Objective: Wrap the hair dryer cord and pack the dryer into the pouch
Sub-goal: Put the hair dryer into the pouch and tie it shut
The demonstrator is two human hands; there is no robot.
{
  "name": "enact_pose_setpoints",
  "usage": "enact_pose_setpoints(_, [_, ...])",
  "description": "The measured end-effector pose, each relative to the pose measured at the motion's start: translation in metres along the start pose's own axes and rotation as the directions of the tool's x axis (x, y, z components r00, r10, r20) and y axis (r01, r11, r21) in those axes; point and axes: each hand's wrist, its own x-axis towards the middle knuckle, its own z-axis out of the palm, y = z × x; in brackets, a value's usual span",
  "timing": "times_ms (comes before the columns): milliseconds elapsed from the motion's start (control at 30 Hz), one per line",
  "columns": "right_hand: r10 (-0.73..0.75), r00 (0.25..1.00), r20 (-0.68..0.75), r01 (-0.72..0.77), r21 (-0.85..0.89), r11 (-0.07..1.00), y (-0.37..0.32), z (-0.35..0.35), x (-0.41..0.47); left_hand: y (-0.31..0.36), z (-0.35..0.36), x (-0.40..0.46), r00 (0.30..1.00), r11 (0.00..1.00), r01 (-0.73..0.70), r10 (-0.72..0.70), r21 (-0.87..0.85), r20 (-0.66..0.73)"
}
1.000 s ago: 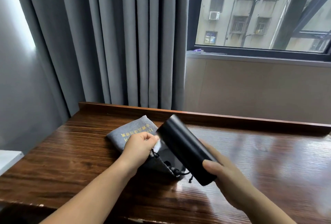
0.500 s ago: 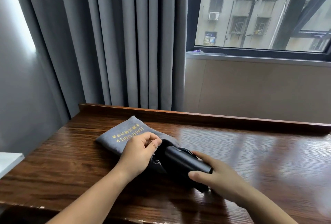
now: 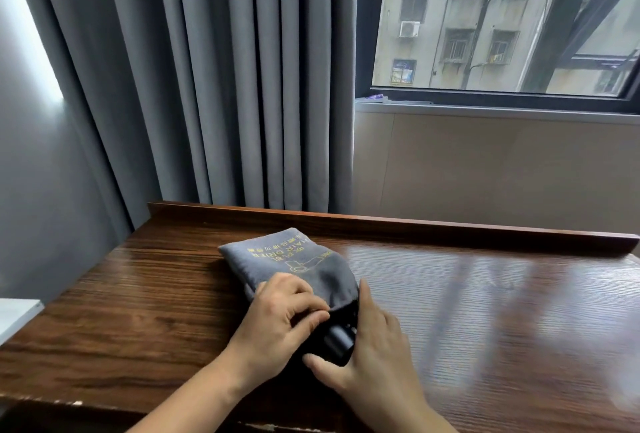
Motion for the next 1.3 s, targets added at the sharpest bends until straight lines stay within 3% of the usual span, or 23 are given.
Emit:
enact_pose_setpoints(100, [-0.089, 0.988, 0.123, 0.084, 0.046, 0.995, 0.003, -0.002, 0.0, -0.011, 0.004, -0.022, 0.979, 0.975, 0.2, -0.195, 0.101, -0.054])
enact_pose_setpoints(233, [-0.216, 0.97, 0.112, 0.181, 0.263, 0.948, 0.013, -0.022, 0.005, -0.008, 0.001, -0.046, 0.93, 0.937, 0.349, -0.347, -0.001, 0.123])
enact_pose_setpoints(333, [-0.126, 0.992, 0.011, 0.111, 0.403, 0.908, 0.038, -0.019, 0.022, -0.001, -0.003, -0.052, 0.912, 0.933, 0.361, -0.35, -0.012, 0.212])
enact_pose_setpoints(433, [-0.114, 0.979, 0.172, 0.016, 0.49, 0.871, 0.05, -0.013, 0.036, 0.003, 0.0, -0.052, 0.914, 0.946, 0.32, -0.321, 0.045, 0.249])
enact_pose_setpoints(567, [-0.177, 0.938, 0.299, -0.087, 0.693, 0.715, 0.044, -0.011, 0.043, -0.001, 0.004, -0.049, 0.925, 0.964, 0.263, -0.265, 0.044, 0.272])
enact_pose_setpoints(633, [-0.183, 0.936, 0.301, -0.05, 0.629, 0.776, 0.042, -0.007, 0.046, -0.008, 0.002, -0.049, 0.924, 0.964, 0.267, -0.252, -0.013, 0.287])
enact_pose_setpoints(767, [-0.074, 0.997, 0.029, 0.059, 0.347, 0.936, 0.04, 0.002, 0.049, -0.025, -0.002, -0.051, 0.937, 0.942, 0.315, -0.29, -0.113, 0.193])
enact_pose_setpoints(833, [-0.031, 0.995, -0.095, 0.062, 0.343, 0.937, 0.044, 0.005, 0.045, -0.027, 0.0, -0.052, 0.944, 0.938, 0.329, -0.324, -0.112, 0.063])
enact_pose_setpoints(933, [-0.026, 0.987, -0.16, 0.078, 0.325, 0.942, 0.045, 0.005, 0.038, -0.023, 0.003, -0.047, 0.924, 0.924, 0.358, -0.372, -0.137, -0.091])
enact_pose_setpoints(1133, [-0.048, 0.974, -0.223, 0.115, 0.297, 0.948, 0.029, -0.02, 0.05, -0.012, -0.008, -0.002, 0.897, 0.904, 0.358, -0.402, -0.232, -0.185])
enact_pose_setpoints(1200, [-0.099, 0.961, -0.26, 0.163, 0.237, 0.958, 0.018, -0.039, 0.059, -0.01, -0.016, 0.019, 0.863, 0.84, 0.412, -0.483, -0.352, -0.144])
enact_pose_setpoints(1300, [-0.172, 0.912, -0.372, 0.243, 0.153, 0.958, -0.007, -0.074, 0.076, -0.004, -0.028, 0.048, 0.798, 0.655, 0.474, -0.601, -0.588, -0.027])
